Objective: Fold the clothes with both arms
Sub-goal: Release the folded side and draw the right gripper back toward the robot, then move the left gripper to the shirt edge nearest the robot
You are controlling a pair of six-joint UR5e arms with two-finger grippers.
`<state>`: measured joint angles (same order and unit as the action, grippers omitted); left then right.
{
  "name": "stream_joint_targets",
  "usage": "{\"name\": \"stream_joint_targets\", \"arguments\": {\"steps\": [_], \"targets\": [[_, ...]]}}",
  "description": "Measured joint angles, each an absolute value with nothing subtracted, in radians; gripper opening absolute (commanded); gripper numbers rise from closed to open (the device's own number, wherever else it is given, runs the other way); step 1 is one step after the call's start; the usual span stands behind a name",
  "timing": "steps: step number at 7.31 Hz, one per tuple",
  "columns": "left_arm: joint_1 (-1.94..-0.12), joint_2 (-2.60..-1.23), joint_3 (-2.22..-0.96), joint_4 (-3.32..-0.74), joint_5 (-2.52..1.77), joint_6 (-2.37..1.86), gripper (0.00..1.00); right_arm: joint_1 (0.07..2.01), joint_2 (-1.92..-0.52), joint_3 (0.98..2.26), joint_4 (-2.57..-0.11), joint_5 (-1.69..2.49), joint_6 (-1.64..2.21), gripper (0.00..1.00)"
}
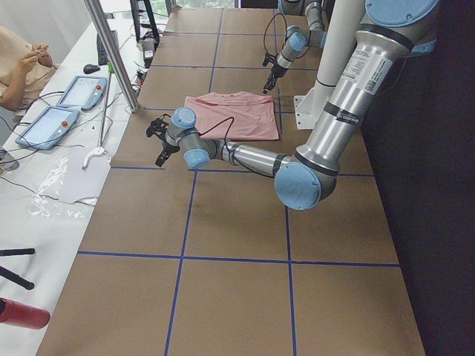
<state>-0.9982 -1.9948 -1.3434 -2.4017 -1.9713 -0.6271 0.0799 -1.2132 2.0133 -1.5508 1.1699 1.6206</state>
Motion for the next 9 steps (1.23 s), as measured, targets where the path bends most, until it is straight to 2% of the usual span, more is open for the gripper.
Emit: {"name": "stream_joint_targets", "arguments": {"steps": [3,5,6,7,9], "targets": [[-0.867,-1.887,-1.541,-2.398,-1.956,-0.867,1.0,0.078,-1.281,2.062,-1.448,1.172,1.622,1.0],[-0.71,-1.779,-1.719,-2.373,-1.876,-1.081,1.0,0.078,-1.328,2.066,-1.338,1.172,1.62,1.0],[-0.608,-1.739,-1.814,-2.309,-1.809,-1.198,0.89,0.077,-1.332,2.065,-1.322,1.173,1.62,1.0],[-0.502,-1.724,-1.883,-2.233,-1.734,-1.325,0.67,0.077,-1.333,2.065,-1.317,1.174,1.62,1.0],[-0.349,-1.72,-1.923,-2.168,-1.626,-1.53,0.6,0.077,-1.333,2.065,-1.315,1.175,1.621,1.0]]}}
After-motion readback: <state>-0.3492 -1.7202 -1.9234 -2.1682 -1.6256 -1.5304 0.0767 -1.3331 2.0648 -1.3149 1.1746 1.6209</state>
